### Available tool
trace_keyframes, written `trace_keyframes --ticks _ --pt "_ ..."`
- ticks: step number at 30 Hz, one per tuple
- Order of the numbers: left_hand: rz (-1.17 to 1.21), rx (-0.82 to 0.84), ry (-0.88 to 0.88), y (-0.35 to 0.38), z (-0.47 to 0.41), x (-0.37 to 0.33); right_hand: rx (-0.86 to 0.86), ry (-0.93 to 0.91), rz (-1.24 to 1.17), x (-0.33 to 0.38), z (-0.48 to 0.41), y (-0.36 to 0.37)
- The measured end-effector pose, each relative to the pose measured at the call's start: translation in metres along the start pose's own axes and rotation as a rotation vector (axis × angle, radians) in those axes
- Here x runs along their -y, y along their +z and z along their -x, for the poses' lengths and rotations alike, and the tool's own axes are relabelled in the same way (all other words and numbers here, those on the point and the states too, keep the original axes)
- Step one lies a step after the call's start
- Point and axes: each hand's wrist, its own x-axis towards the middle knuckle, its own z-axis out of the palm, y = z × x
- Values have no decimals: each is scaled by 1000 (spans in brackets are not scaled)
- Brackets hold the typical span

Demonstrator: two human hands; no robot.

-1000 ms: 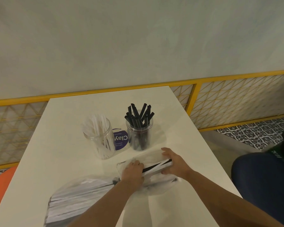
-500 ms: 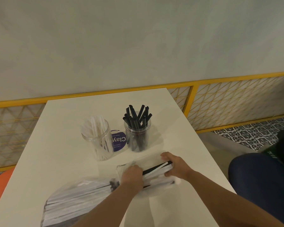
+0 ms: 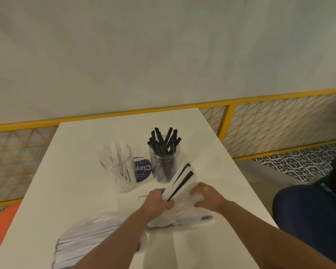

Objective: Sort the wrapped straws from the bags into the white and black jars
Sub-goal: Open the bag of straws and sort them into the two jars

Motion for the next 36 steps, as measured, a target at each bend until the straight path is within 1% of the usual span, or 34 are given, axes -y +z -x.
trace_keyframes --ticks 3,5,8,11,15,20,23,27,28,30,31,33,34,36 --pt "213 0 -5 -8 3 -7 38 -7 57 6 -2 -1" --pt "316 4 23 -14 5 -13 56 -2 89 11 -4 -2" --pt "381 -6 57 -22 5 -23 23 8 146 20 -8 -4" --pt "449 -33 57 -31 7 -33 19 -29 227 30 -11 -9" --pt "604 -23 108 -44 12 -42 88 -86 306 42 -10 -15" --pt "803 -16 142 -53 19 -48 184 -78 340 45 -7 -7" --pt "867 -17 139 -58 22 -49 117 -112 258 55 -8 -15" --pt "898 -44 110 -63 25 -48 -133 -276 141 91 -10 -45" --pt "894 -47 123 -65 25 -47 -195 -311 47 102 -9 -53" --pt "891 -31 175 -69 26 -44 -291 -350 -213 126 -4 -67" --pt "898 -21 194 -71 27 -44 -305 -358 -349 139 -1 -72" --pt "917 -1 191 -75 30 -43 -272 -356 -564 161 2 -78" --pt "912 7 187 -78 31 -43 -246 -342 -611 169 0 -79" --pt "873 17 191 -82 35 -44 -190 -301 -626 181 -3 -79"
